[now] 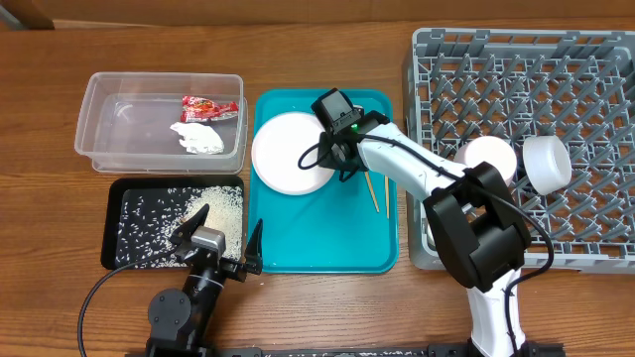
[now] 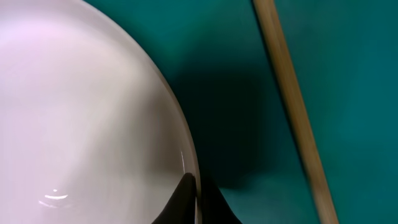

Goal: Sort waste into correct bins and load items into the dishwasher
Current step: 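Reach the right gripper to the white plate edge and grasp it, then lift the white plate and stand it upright in the rack's back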

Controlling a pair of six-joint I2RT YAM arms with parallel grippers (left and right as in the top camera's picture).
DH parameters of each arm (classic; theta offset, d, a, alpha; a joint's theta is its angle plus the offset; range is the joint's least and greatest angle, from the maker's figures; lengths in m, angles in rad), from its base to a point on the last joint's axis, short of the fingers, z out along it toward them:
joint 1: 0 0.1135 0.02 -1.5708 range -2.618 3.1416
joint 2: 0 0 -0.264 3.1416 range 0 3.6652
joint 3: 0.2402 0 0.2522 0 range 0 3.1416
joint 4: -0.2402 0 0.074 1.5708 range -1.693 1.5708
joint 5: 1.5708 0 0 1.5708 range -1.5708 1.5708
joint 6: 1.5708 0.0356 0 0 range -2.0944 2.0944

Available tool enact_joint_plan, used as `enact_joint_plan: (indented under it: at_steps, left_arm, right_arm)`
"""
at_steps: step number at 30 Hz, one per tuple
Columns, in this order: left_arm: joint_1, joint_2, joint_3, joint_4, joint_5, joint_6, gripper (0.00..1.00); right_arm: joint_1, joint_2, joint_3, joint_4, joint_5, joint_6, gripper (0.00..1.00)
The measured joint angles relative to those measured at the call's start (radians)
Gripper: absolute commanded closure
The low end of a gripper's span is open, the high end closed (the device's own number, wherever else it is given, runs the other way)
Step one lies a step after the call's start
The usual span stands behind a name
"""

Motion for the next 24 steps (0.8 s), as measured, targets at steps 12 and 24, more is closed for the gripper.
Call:
enact_joint_plan:
  at_steps: [12, 24]
  left_arm:
    - [0.0, 0.0, 0.0, 0.0, 0.0, 0.0, 0.0]
    - [0.0, 0.0, 0.0, 0.0, 0.0, 0.0, 0.0]
  right_arm:
    - [0.001, -0.304, -0.015, -0.123, 0.123, -0.043, 0.96]
    - [-0.043, -0.721, -0.012, -0.401, 0.847, -0.094, 0.96]
